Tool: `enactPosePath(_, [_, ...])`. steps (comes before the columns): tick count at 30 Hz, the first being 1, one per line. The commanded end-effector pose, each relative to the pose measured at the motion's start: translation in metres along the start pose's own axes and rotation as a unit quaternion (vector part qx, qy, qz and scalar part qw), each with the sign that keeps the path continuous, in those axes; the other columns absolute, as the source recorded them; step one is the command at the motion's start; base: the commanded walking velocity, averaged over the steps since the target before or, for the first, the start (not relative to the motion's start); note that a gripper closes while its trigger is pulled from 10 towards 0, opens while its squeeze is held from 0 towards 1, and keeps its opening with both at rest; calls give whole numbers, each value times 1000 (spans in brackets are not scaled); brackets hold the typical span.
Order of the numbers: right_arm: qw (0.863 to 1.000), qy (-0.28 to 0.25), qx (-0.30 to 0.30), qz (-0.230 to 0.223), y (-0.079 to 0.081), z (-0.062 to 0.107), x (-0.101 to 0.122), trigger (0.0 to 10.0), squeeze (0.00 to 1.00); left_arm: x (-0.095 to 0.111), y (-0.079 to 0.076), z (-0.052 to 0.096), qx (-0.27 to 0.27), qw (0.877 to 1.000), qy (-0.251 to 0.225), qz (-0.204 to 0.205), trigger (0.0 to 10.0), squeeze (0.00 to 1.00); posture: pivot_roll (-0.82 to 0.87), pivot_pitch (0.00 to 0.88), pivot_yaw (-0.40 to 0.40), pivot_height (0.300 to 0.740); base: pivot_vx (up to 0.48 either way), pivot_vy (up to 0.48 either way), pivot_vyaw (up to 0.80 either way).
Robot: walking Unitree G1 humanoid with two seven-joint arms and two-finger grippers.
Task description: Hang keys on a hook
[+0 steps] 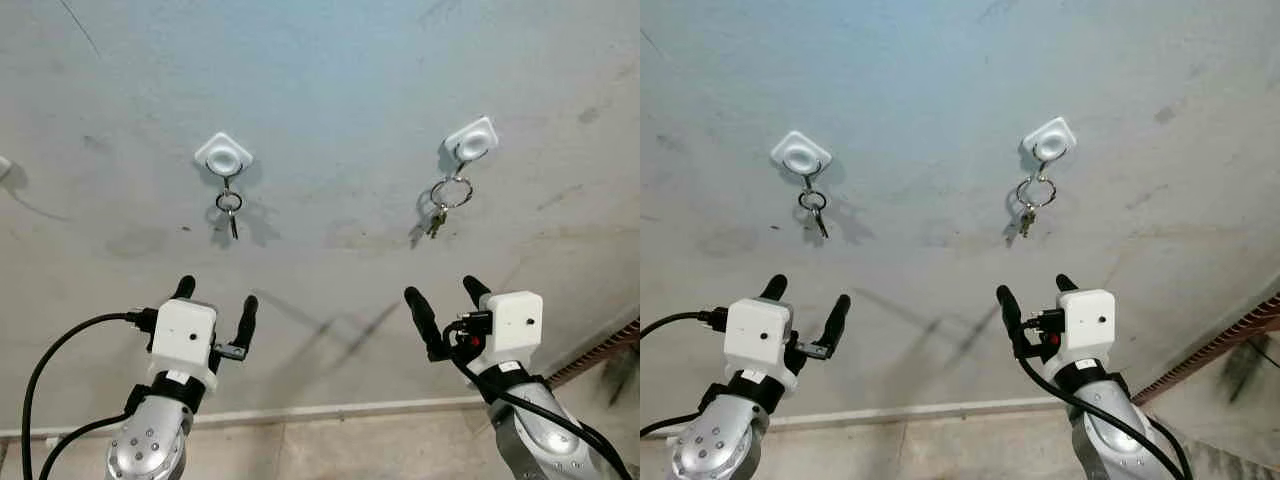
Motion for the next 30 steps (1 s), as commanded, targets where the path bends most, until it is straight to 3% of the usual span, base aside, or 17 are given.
enactPosePath(1, [1000, 7, 8, -5, 3, -1, -2, 10000, 0, -4, 1, 2, 3, 1000, 13, -2, 10000, 0, 76, 120, 6, 740, 0, 0, 0])
enactPosePath(6, [1000, 11, 10, -7, 3, -1, -3, 10000, 0, -4, 1, 2, 4, 1000, 16, -4, 10000, 0, 77, 121, 7, 740, 0, 0, 0])
enactPosePath(30, [1000, 21, 17, -14, 7, -1, -8, 10000, 0, -4, 1, 4, -1, 1000, 18, -4, 10000, 0, 81, 130, 12, 740, -276, 0, 0])
Point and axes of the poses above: a point about 5 cm out from each wrist's last joint towards the gripper, its own z axis pointing back from the gripper into the wrist, its own x axis along the axis of the wrist's last joint, y = z × x, the point moved 2 cm from there along -z, pointing out of the wrist towards the gripper, and after that the axes turned 2 degrees about -z, right-handed, at the moved point
